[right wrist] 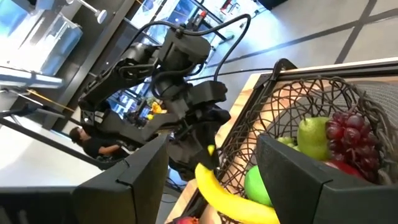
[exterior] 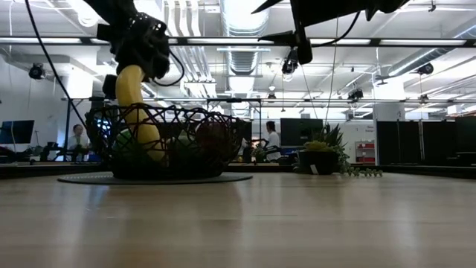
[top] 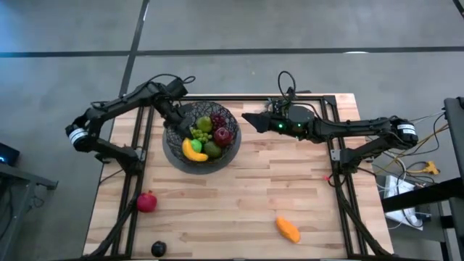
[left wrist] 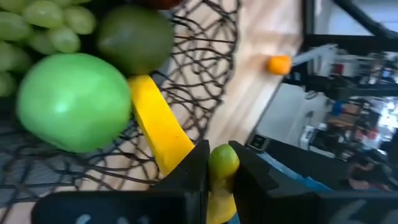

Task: Build produce basket
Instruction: Put the yellow banana into the black wire basket

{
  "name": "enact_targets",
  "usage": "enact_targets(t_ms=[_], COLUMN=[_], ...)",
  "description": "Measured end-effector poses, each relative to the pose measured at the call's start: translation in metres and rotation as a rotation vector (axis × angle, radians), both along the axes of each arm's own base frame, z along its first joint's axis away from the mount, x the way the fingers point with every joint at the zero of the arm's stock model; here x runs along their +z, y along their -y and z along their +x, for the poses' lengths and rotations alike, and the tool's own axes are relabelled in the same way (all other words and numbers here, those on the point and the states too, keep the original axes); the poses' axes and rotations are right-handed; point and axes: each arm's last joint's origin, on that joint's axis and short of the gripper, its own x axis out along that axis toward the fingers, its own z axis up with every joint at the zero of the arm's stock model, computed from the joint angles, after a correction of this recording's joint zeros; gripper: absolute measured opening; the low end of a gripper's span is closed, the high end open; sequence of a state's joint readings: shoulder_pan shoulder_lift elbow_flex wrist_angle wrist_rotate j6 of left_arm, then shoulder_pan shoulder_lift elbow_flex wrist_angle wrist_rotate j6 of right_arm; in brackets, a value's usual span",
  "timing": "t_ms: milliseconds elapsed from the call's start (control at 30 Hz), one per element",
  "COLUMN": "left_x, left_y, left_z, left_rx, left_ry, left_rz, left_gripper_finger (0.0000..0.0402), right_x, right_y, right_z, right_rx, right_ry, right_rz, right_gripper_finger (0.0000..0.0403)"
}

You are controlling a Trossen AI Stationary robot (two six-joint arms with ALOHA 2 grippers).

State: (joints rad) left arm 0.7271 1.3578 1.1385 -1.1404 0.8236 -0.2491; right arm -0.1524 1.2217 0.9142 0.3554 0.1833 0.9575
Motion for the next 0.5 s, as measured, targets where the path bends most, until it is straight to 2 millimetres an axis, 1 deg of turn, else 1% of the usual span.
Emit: enact_targets(t_ms=[100, 200, 333, 500], left_x=[-0.006, -0.008, -0.011, -0.007], left_y=[-0.004, -0.006, -0.01, -0.015], left_z=[0.002, 0.003, 0.001, -0.008], left_rx=[0.006, -0.018, -0.021, -0.018], left_ry=[-0.045, -0.059, -0.079, -0.102], left_rz=[0.03, 0.079, 0.135, 0.244], left_gripper_finger=[0.0032, 0.0044, 0.0081, 0.0131], right_x=[-0.001, -0.001, -0.001, -0.001], right_y=[0.0, 0.0, 0.0, 0.0], right_z=[0.0, 0.0, 0.0, 0.0], right_rx=[0.0, 0.001, 0.001, 0.001], right_ry=[-0.009, -0.008, -0.007, -0.007], right_rz=[0.002, 0.003, 0.004, 0.004], right_gripper_finger=[0.0226, 0.0226, 0.0226, 0.0226])
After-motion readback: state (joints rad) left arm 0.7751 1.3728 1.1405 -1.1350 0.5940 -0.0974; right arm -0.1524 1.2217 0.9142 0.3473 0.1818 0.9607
